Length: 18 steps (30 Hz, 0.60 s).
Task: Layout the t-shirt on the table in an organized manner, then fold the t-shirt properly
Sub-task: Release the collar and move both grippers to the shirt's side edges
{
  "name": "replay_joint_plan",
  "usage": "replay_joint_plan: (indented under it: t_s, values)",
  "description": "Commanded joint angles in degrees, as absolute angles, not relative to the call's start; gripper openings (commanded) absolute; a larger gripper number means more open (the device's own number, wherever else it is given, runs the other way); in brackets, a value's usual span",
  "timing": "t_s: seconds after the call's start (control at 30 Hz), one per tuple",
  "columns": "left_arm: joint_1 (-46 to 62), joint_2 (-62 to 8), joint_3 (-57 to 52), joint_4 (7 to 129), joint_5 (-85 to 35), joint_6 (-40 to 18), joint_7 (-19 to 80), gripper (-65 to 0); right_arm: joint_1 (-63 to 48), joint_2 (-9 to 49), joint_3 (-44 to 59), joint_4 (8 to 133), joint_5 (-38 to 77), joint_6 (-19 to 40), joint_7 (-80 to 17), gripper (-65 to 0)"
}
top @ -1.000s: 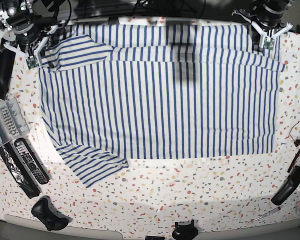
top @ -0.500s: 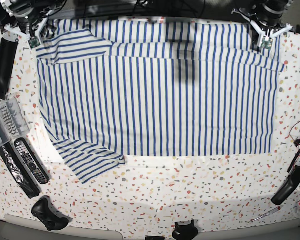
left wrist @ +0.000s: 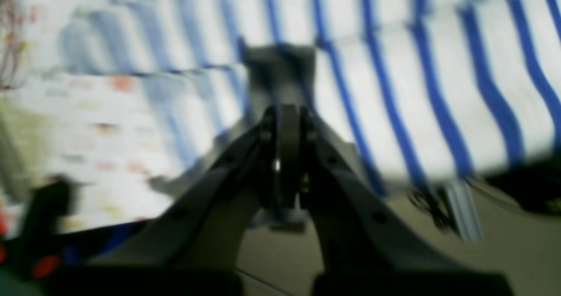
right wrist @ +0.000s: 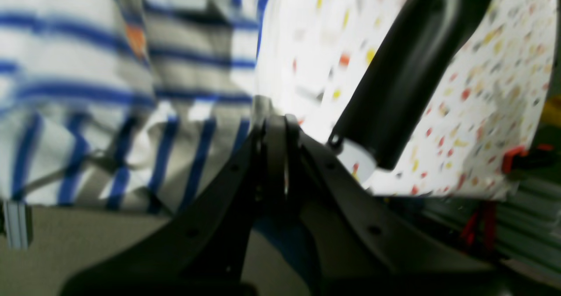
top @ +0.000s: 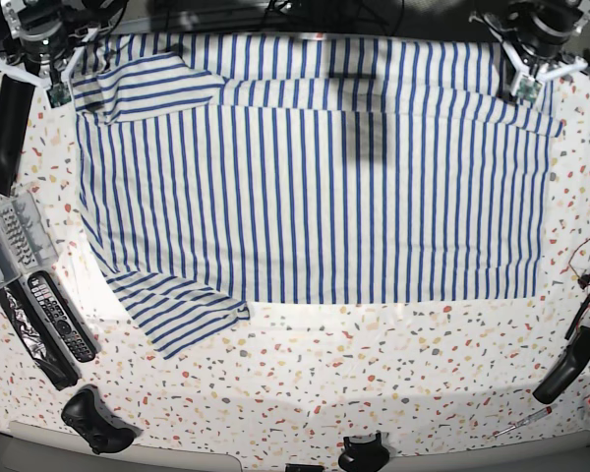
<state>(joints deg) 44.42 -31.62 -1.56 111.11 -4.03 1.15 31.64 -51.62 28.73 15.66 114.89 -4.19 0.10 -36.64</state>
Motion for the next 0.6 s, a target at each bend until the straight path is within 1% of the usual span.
replay_joint_plan:
  t_s: [0.0, 0.13, 0.23, 0.27, 0.33, 0.37, 0.4, 0.43, 0.5, 0.57]
  values:
    - [44.75, -33.08, -1.91, 113.58, -3.03, 1.61, 30.26, -65.0, -52.07, 29.52, 16.4, 116.77, -4.4, -1.02, -35.92, -65.0]
    - [44.58, -35.16, -1.91, 117.71, 0.03, 2.35, 27.2, -65.0, -52.01, 29.52, 18.04, 120.46, -4.34, -3.33, -33.26, -65.0]
    - [42.24, -35.57, -2.46, 118.39, -0.01, 3.27, 25.04, -65.0, -49.56, 29.5, 19.59, 121.73, -4.27, -3.46, -33.21, -65.0]
    - [40.86, -35.57, -2.83, 118.37, -0.05, 3.42, 25.28, -61.7, -48.36, 29.52, 19.81, 121.71, -3.95, -3.46, -33.21, -65.0]
    - [37.82, -35.57, -3.4, 118.34, -0.3, 3.46, 25.21, -44.7, -45.93, 29.52, 19.9, 121.71, -2.39, -3.14, -32.84, -54.8]
    - [36.03, -35.59, -3.42, 118.3, -1.13, 3.46, 25.21, -38.7, -44.62, 29.52, 19.9, 121.69, -1.72, -1.87, -31.99, -49.9]
    - [34.06, -35.57, -3.4, 118.02, -2.31, 3.49, 25.19, -36.5, -43.27, 29.52, 19.9, 121.69, -0.58, -0.12, -31.16, -46.6]
    - [31.92, -35.57, -3.4, 117.45, -4.43, 3.46, 25.21, -36.4, -41.85, 29.52, 19.9, 121.58, 0.82, 1.63, -30.48, -44.9]
    - [27.27, -35.55, -3.4, 115.02, -8.64, 3.44, 25.21, -36.5, -38.74, 29.5, 19.86, 121.16, 4.54, 3.55, -29.95, -44.8]
    - [22.37, -35.16, -3.4, 110.72, -10.72, 3.44, 25.17, -36.5, -35.75, 29.47, 19.86, 120.25, 6.94, 4.08, -29.98, -44.8]
